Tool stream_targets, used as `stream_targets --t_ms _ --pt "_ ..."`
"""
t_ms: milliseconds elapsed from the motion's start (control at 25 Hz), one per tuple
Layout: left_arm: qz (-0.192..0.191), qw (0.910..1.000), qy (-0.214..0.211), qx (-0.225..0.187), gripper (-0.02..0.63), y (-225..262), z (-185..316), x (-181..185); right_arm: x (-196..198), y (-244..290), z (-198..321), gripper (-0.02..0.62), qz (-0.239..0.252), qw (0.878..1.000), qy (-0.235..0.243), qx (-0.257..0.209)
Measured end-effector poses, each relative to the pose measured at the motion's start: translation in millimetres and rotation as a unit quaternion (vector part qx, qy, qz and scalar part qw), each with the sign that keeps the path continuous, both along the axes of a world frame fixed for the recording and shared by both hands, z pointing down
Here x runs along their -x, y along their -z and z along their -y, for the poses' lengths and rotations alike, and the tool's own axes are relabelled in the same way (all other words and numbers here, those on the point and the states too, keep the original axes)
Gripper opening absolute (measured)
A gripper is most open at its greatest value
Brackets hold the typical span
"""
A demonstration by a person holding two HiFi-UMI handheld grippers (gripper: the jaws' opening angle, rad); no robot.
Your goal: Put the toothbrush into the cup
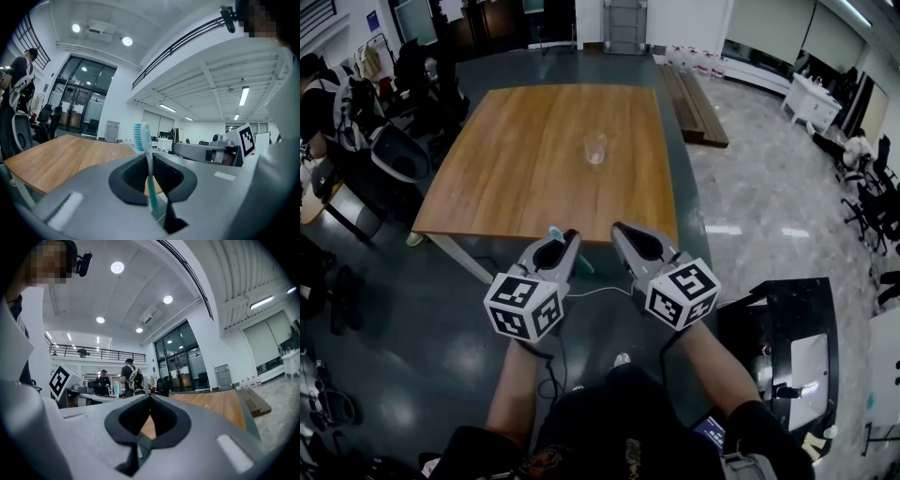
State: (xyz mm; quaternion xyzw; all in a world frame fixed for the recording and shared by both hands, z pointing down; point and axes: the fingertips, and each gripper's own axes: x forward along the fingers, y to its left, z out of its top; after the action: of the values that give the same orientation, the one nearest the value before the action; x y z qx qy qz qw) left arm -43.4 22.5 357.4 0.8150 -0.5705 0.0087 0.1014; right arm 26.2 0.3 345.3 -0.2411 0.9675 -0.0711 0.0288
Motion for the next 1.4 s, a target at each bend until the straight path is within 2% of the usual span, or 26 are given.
stream_targets --t_ms 320,520,880,1080,1400 --pt "0.012 0.9997 0.019 0.005 0.026 3.1 54.3 -24.2 -25.6 2.0 60.7 0.003 0.013 1.0 0.019 0.008" --pt "0.024 0.9991 0.031 0.015 0.025 5.4 81.7 -23.0 -26.1 4.5 89.1 0.003 0.026 0.999 0.027 0.017" --pt "0.022 0.9994 0.016 0.022 0.023 -5.9 147.6 -9.6 -17.4 -6.1 150.9 0.003 0.017 1.0 0.007 0.021" --pt "0.013 0.9996 -0.011 0.022 0.023 -13.7 204.2 8.0 -0.2 -7.9 202.0 0.003 0.005 1.0 -0.018 0.013" --pt "-0.003 0.998 -0.054 0.032 0.023 -23.2 299.9 60.8 51.3 -11.5 286.4 0.003 -0.012 0.998 -0.061 0.017"
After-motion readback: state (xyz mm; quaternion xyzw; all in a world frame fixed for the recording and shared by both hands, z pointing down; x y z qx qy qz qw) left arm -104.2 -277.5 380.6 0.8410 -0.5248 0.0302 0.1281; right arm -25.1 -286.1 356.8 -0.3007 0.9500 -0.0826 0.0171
